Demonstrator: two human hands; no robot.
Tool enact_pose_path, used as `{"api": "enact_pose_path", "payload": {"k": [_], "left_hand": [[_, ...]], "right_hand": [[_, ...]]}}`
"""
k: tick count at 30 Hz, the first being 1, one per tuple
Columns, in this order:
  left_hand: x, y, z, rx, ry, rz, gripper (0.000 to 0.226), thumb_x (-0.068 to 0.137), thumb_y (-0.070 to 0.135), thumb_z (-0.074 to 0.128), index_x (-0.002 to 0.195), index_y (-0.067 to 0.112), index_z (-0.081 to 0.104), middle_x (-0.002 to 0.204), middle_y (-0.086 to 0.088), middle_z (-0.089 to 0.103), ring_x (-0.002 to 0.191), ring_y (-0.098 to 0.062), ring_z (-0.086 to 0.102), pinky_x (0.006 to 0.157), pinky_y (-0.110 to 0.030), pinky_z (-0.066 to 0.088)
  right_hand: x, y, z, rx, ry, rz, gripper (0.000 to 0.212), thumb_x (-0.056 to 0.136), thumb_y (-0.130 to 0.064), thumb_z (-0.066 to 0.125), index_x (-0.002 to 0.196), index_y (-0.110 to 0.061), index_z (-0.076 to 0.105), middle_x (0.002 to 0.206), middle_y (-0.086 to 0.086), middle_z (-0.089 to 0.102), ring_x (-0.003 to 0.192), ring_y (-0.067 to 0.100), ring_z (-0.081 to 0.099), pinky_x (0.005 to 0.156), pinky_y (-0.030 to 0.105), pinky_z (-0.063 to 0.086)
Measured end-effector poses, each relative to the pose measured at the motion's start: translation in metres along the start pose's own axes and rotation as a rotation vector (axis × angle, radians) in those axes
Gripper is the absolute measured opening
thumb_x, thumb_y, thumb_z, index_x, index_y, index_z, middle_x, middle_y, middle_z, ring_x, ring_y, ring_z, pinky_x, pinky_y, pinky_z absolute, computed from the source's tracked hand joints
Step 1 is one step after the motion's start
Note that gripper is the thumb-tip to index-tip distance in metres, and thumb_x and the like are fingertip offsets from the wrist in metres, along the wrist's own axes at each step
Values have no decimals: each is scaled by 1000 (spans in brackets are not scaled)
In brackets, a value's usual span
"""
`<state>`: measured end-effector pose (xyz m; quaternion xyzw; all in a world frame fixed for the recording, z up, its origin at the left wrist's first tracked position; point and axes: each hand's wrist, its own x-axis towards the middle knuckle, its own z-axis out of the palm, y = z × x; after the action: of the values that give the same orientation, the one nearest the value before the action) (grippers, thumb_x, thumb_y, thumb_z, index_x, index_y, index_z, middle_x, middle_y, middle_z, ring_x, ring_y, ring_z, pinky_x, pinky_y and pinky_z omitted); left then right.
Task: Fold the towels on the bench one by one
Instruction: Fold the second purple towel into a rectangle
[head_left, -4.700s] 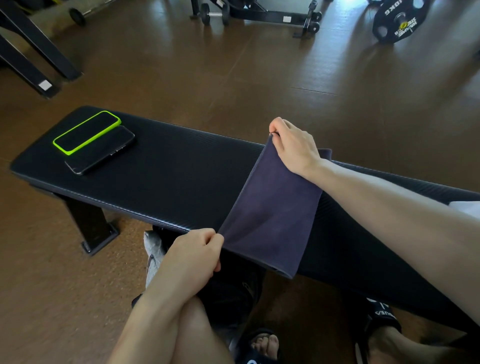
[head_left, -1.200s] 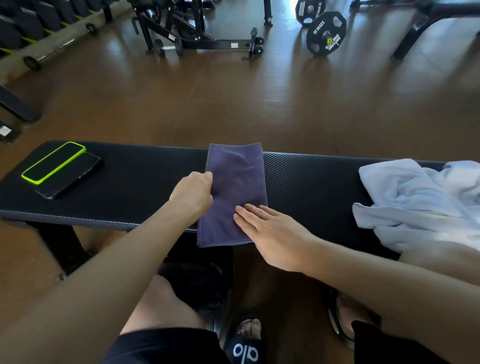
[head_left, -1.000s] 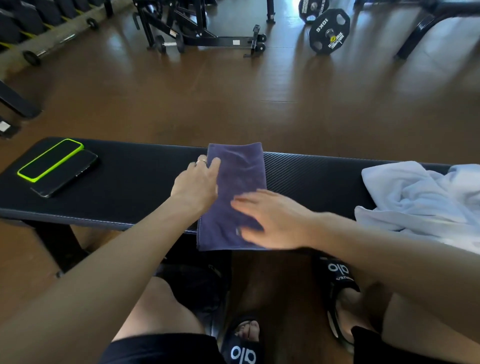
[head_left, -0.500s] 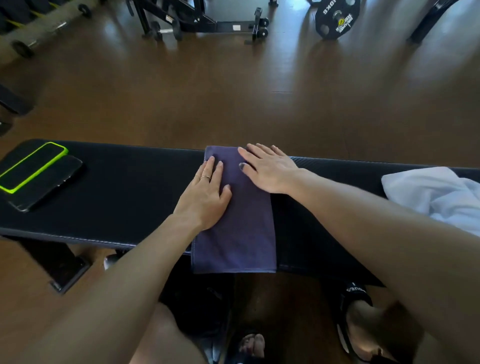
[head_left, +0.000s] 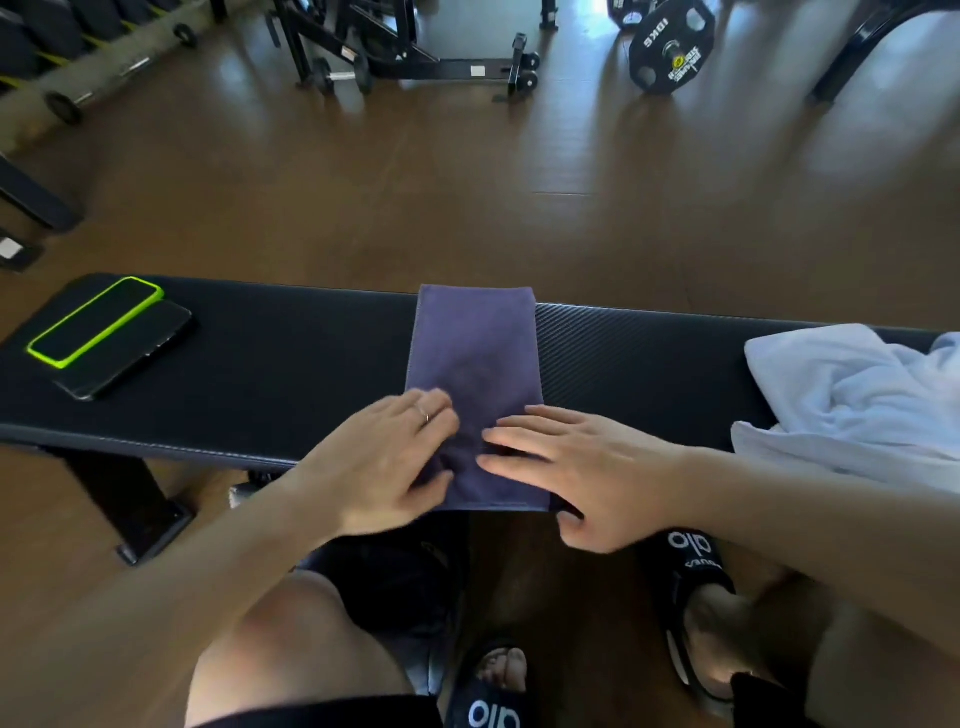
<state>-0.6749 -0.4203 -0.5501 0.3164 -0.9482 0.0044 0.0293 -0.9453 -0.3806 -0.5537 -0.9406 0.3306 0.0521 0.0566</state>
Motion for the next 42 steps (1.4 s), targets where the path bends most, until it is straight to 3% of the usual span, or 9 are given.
{"api": "enact_pose_path", "payload": {"k": [5,8,12,15,19,22,26,32,42], "left_hand": [[-21,18,15,183,-170,-26,79,70,72,61,114,7,60,127,-16,57,118,-33,53,103,-44,49],[-20,24,25,317,-231,-33,81,73,59,67,125,0,48,136,-27,53,126,-43,49,108,-50,45],[-20,29,29,376,-199,-31,55,86,28,56,129,1,36,135,-28,51,130,-42,47,112,-49,41],[-21,25,22,242,-68,-31,40,77,21,57,112,1,57,121,-23,61,113,-37,59,102,-44,52],[-32,17,17,20,71,-31,32,86,21,44,106,5,62,119,-9,61,107,-26,63,95,-34,51],[-41,10,15,-252,147,-176,24,96,26,44,109,15,60,118,8,58,97,-15,64,84,-30,52],[-39,3,11,-557,221,-406,9,104,26,51,106,27,59,92,15,62,86,-10,62,78,-32,51],[-9,-7,14,-649,313,-655,11,102,32,55,91,28,56,70,3,60,67,-18,57,68,-40,50],[26,-16,28,-536,303,-863,14,98,38,58,90,27,55,79,6,67,75,-20,63,68,-36,51]], "right_hand": [[0,-9,29,-210,77,10,95,81,-39,75,158,-16,24,162,15,27,149,31,28,122,43,23],[7,-18,38,-264,213,36,74,86,-35,73,149,-11,41,150,18,45,138,33,45,115,46,38],[15,-23,35,-233,324,31,50,91,-30,68,135,-11,55,137,15,57,126,30,55,105,44,48],[15,-18,32,-143,373,31,33,94,-24,61,124,-12,63,130,10,62,121,25,60,103,39,50],[11,-13,24,149,398,136,26,98,-24,58,121,-15,67,122,0,66,110,14,63,101,30,50],[12,-9,13,353,348,222,16,101,-31,53,101,-20,64,94,-9,63,84,9,58,79,32,50],[16,0,5,534,395,349,33,99,-41,50,80,-15,56,69,-4,57,64,15,53,61,35,43],[31,12,-1,738,443,572,44,100,-41,56,72,-7,52,60,0,50,53,8,39,54,28,34],[52,21,13,574,470,799,33,101,-34,53,74,-23,38,69,-8,53,60,13,48,53,29,30]]}}
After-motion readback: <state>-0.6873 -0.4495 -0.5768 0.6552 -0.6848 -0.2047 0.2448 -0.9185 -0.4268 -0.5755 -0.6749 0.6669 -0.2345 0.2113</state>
